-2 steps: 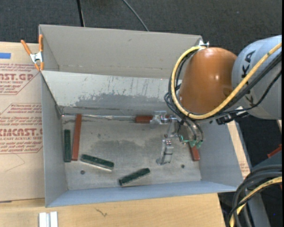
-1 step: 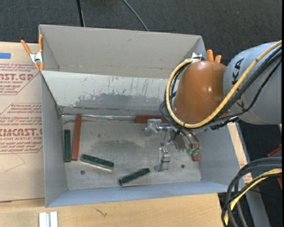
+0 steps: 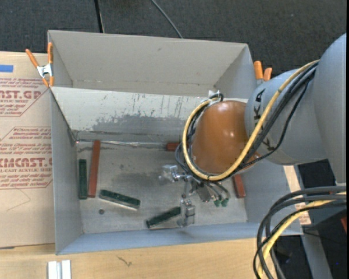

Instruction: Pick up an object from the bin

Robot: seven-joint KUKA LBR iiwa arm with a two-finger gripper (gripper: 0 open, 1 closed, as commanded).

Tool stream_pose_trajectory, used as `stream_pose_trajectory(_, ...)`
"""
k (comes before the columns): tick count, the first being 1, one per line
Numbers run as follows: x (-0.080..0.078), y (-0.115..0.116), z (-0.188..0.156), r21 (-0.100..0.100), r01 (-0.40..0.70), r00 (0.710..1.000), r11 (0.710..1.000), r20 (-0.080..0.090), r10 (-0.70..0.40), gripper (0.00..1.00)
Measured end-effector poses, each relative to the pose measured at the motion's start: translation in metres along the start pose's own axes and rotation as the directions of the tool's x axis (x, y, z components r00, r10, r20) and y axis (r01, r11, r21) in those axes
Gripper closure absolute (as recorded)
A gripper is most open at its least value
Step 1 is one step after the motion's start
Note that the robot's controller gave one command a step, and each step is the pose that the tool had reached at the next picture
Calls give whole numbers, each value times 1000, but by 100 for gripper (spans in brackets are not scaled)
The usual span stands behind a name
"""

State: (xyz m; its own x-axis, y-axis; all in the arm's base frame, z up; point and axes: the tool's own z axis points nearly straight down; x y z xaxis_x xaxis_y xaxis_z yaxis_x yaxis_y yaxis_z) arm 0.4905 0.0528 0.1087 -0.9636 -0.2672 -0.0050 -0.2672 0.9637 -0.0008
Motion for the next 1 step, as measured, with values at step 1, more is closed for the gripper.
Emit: stream_pose_trajectory(1, 15, -17, 39, -2, 133, 991, 991, -4, -133, 100)
